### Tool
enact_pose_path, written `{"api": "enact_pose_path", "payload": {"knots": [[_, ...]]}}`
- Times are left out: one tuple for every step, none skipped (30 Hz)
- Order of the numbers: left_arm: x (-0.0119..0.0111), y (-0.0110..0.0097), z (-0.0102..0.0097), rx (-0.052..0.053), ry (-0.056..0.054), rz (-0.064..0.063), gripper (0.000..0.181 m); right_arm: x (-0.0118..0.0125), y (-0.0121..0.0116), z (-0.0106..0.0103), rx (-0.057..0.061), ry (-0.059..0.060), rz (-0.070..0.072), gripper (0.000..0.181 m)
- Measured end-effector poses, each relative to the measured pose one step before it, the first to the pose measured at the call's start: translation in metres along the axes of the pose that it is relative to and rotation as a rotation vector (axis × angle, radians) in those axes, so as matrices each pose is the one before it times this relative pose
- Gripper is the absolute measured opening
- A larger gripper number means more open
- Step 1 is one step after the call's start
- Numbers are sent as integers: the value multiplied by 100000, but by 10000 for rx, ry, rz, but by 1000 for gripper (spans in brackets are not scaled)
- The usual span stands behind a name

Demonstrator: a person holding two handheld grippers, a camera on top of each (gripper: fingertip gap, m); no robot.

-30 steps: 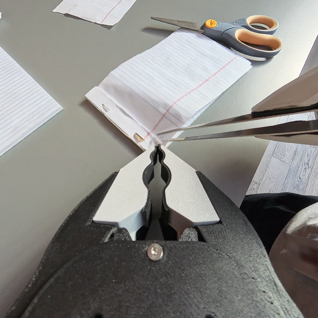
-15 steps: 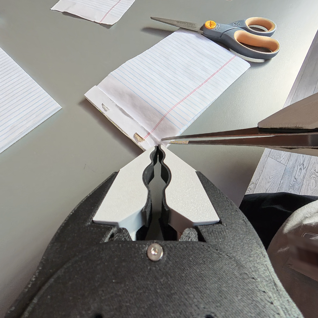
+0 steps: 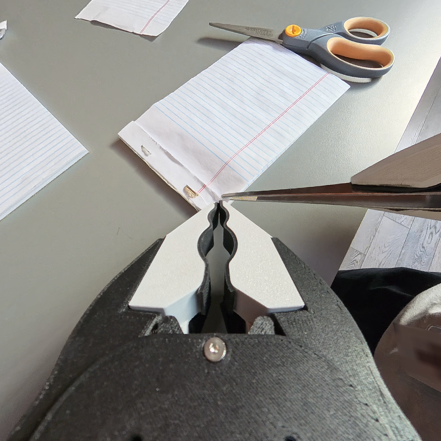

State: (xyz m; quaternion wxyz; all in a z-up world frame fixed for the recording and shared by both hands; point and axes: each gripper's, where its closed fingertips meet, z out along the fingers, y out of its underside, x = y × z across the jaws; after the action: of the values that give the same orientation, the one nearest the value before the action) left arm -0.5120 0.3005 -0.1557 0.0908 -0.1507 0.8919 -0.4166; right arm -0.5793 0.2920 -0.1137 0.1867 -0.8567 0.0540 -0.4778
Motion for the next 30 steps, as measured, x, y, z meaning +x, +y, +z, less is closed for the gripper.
{"api": "enact_pose_path", "payload": {"knots": [[77,-46,26,10,11,21,0,-17,0,-5,4,4,-7,12],[40,-21,33,6,9,8,0,3,-1,-4,4,-2,8,12],[8,7,23,0,17,16,0,2,4,-4,-1,-6,21,12],[9,24,12,-9,29,20,0,9,-13,-3,0,-9,29,12],[2,26,6,-20,38,7,0,16,2,3,3,-14,26,12],[0,20,15,-21,35,-5,0,44,-5,-4,6,-22,68,11],[-3,14,11,6,24,3,0,61,-6,-13,11,-32,127,11],[0,20,2,38,17,2,0,97,4,-13,24,-47,188,10],[-8,21,-2,42,20,-28,0,129,8,-8,35,-73,296,10],[-5,15,-14,14,23,-43,0,139,18,-21,34,-82,257,9],[-1,2,6,-7,17,-20,0,111,18,-19,27,-69,102,9],[-6,3,2,-5,11,4,0,67,6,-4,12,-53,19,9],[2,5,9,0,12,9,0,42,-1,-5,1,-37,-23,9],[-2,6,-8,2,18,3,0,28,1,-3,3,-27,-36,9],[-3,1,-2,3,25,-8,0,21,7,-8,11,-31,10,8],[9,10,1,3,26,-10,0,48,23,-23,25,-52,95,8],[0,-2,1,1,19,-8,0,86,27,-14,35,-73,162,8],[-3,0,-1,1,14,0,0,98,42,-9,41,-82,119,8],[-7,0,-1,2,14,7,0,106,35,-2,40,-84,131,8],[3,1,-2,1,22,8,0,105,31,-11,43,-90,139,7],[-1,5,-7,1,30,11,0,95,51,-18,52,-89,101,7],[1,4,-4,1,35,5,0,85,58,-17,60,-98,101,7],[-11,8,-10,1,34,3,0,98,55,-12,62,-102,109,7],[-10,11,-13,0,29,6,0,129,62,-13,65,-104,126,6],[-7,9,-10,0,21,17,0,127,47,-16,61,-119,181,5],[-9,7,-8,-1,11,31,0,148,65,-15,61,-144,267,5],[0,4,-5,0,3,32,0,180,68,-12,66,-147,291,5],[-11,20,-3,-6,-5,33,0,220,54,-35,72,-132,340,5],[-11,2,4,-8,-9,33,0,243,1,-80,92,-137,335,5],[1,-1,2,-1,-6,19,0,173,54,-18,32,-128,246,5]]}}
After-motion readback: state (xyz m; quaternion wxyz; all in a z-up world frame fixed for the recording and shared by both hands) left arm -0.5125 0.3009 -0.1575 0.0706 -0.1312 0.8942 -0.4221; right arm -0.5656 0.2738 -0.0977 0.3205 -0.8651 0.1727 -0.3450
